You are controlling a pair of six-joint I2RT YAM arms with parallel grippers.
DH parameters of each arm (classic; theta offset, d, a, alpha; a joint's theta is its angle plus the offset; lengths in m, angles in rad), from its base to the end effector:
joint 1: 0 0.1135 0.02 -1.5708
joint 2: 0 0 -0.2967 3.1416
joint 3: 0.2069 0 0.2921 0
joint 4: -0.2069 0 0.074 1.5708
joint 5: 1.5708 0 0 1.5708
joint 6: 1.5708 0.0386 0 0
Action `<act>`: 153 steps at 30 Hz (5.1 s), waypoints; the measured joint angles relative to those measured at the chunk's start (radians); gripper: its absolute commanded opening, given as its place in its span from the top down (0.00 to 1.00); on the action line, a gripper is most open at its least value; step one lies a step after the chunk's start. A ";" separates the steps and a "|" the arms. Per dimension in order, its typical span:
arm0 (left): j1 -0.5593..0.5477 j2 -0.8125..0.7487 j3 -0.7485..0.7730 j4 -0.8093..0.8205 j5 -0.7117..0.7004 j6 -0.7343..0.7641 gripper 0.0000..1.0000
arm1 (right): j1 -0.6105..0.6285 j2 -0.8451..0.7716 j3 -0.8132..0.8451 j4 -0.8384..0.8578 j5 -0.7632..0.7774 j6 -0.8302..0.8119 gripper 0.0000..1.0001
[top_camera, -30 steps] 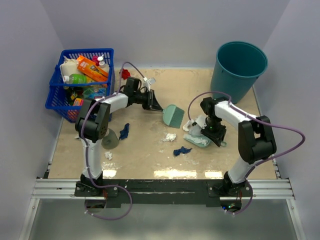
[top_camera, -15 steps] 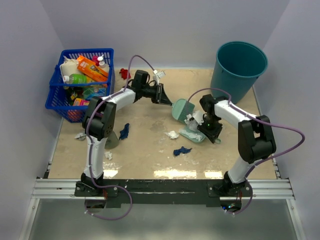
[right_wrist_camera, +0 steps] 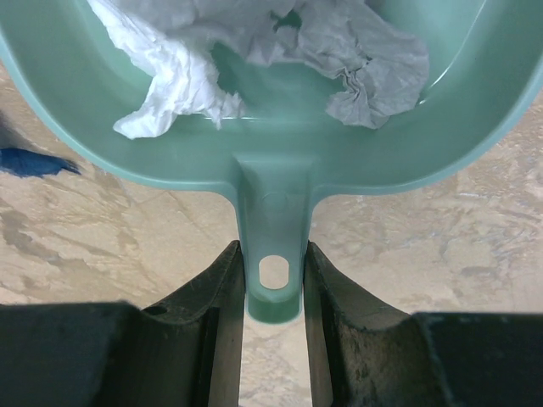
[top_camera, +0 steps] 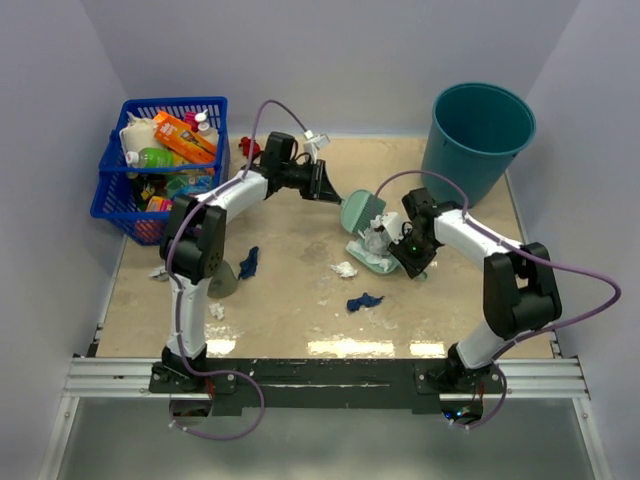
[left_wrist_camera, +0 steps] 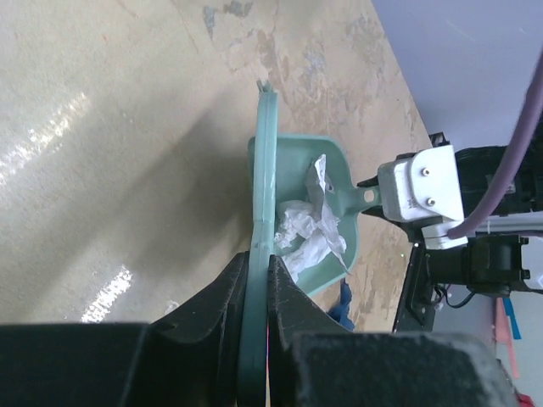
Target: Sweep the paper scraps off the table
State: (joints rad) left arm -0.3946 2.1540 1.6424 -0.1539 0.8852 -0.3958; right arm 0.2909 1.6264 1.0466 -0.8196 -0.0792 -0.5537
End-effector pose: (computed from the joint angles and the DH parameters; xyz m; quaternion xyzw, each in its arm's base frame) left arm 0.4865 -0.2350 0.2127 0.1868 0.8127 -0.5076 0.2165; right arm 0.3131 0.0969 0.1925 -0.4111 0.9067 0.0279 0.0900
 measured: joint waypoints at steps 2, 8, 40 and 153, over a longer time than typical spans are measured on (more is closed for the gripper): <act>0.002 -0.016 0.006 0.004 -0.004 0.012 1.00 | 0.000 -0.014 -0.023 0.026 -0.014 0.001 1.00; 0.025 -0.032 0.064 0.045 0.023 0.005 1.00 | 0.000 -0.045 -0.068 0.058 -0.022 0.005 1.00; 0.184 -0.225 0.096 -0.142 -0.215 0.323 1.00 | 0.000 -0.290 0.209 -0.021 -0.146 0.116 1.00; -0.140 -0.465 -0.159 -0.350 -0.309 0.723 1.00 | -0.187 -0.306 0.491 -0.153 0.108 -0.144 1.00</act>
State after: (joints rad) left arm -0.5350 1.6886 1.4837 -0.5041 0.5758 0.3271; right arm 0.1040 1.3209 1.5375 -0.9726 0.0292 -0.6975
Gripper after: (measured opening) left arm 0.160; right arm 0.313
